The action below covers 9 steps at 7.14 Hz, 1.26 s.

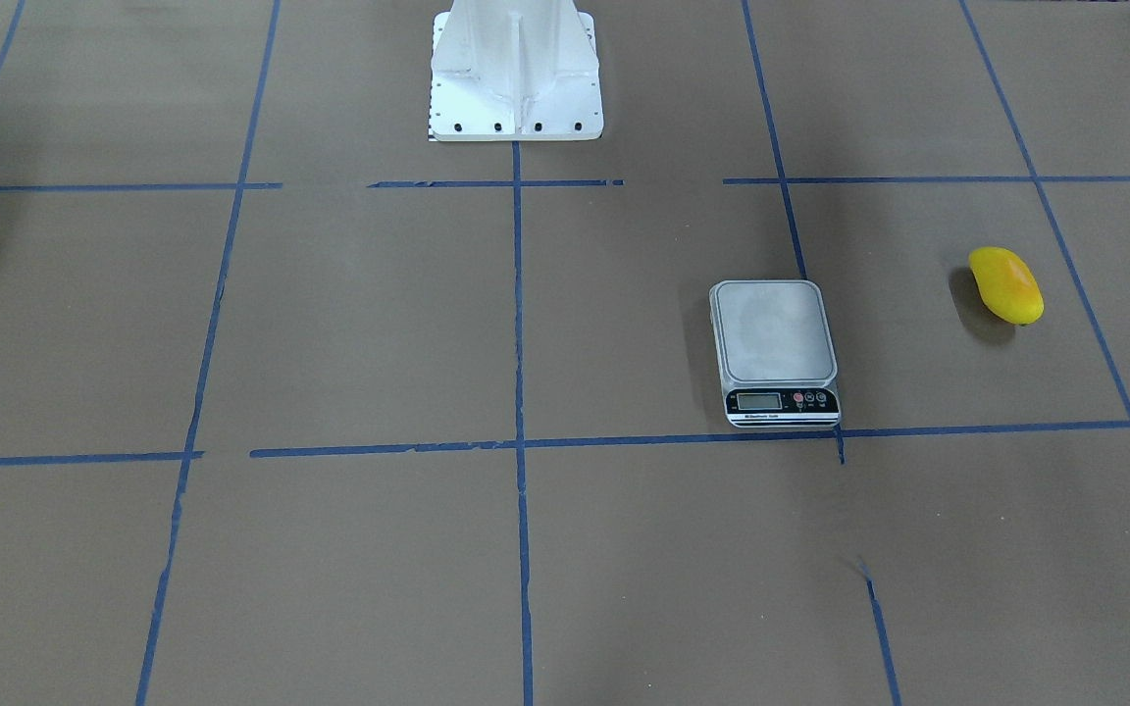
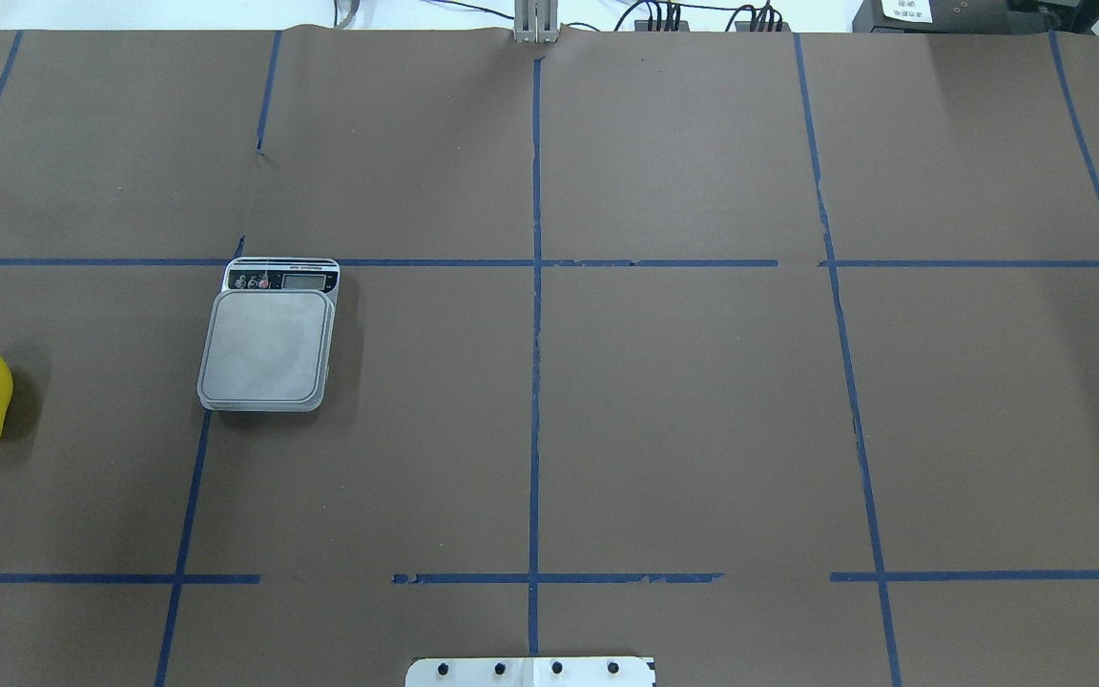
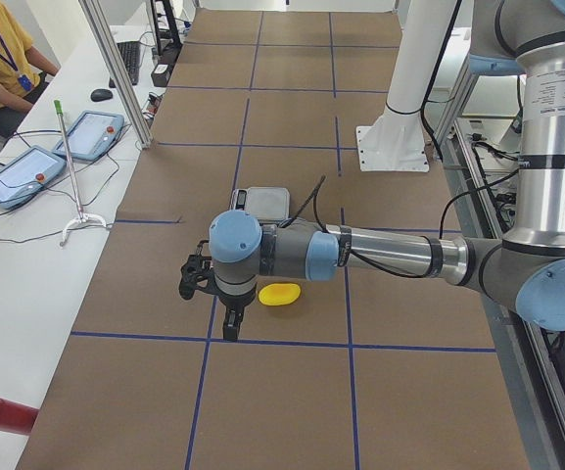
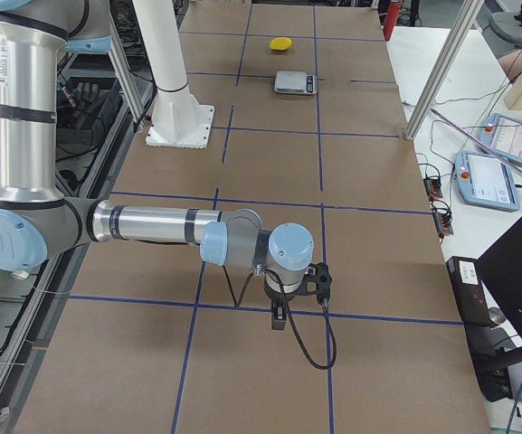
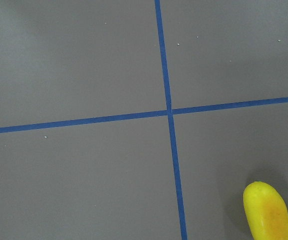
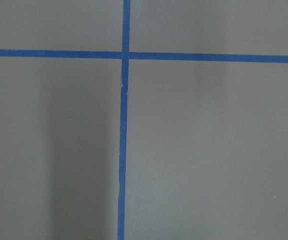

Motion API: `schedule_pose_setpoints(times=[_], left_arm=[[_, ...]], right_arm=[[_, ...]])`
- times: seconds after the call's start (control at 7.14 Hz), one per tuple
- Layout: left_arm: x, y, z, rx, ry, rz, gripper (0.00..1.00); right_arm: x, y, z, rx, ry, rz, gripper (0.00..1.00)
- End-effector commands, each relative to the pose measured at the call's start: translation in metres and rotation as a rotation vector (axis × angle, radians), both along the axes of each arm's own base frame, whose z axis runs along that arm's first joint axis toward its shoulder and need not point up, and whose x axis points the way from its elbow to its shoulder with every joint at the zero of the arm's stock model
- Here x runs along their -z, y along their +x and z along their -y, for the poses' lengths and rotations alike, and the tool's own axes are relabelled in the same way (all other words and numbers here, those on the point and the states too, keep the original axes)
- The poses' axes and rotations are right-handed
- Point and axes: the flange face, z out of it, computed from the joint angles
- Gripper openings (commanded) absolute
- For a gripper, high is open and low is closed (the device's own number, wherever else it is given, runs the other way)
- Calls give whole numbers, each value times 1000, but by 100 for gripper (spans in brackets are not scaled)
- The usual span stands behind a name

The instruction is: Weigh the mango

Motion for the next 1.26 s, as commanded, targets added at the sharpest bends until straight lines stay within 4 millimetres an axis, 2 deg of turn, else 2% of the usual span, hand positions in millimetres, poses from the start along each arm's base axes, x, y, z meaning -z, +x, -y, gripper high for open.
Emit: schedule_pose_setpoints(times=[0.0, 0.14, 0.28, 0.56, 0.84, 0.98, 1.12], left_arm=[[2, 68, 5, -50, -66, -6, 100], [2, 90, 7, -11, -121, -18, 100], [-8, 111, 0, 11, -139, -25, 100], [-23, 190, -15, 27, -203, -42, 100], [-38, 229, -24, 41, -242, -52, 100], [-40, 237, -28, 32, -251, -49, 100], [-47, 257, -36, 13, -291, -36, 100]], right_arm=[[0, 0, 0, 0, 1, 0, 100], [0, 0, 0, 0, -1, 0, 100], [0, 0, 0, 0, 1, 0, 100], [0, 0, 0, 0, 1, 0, 100], [0, 0, 0, 0, 1, 0, 100], [0, 0, 0, 0, 1, 0, 100], [0, 0, 0, 0, -1, 0, 100]])
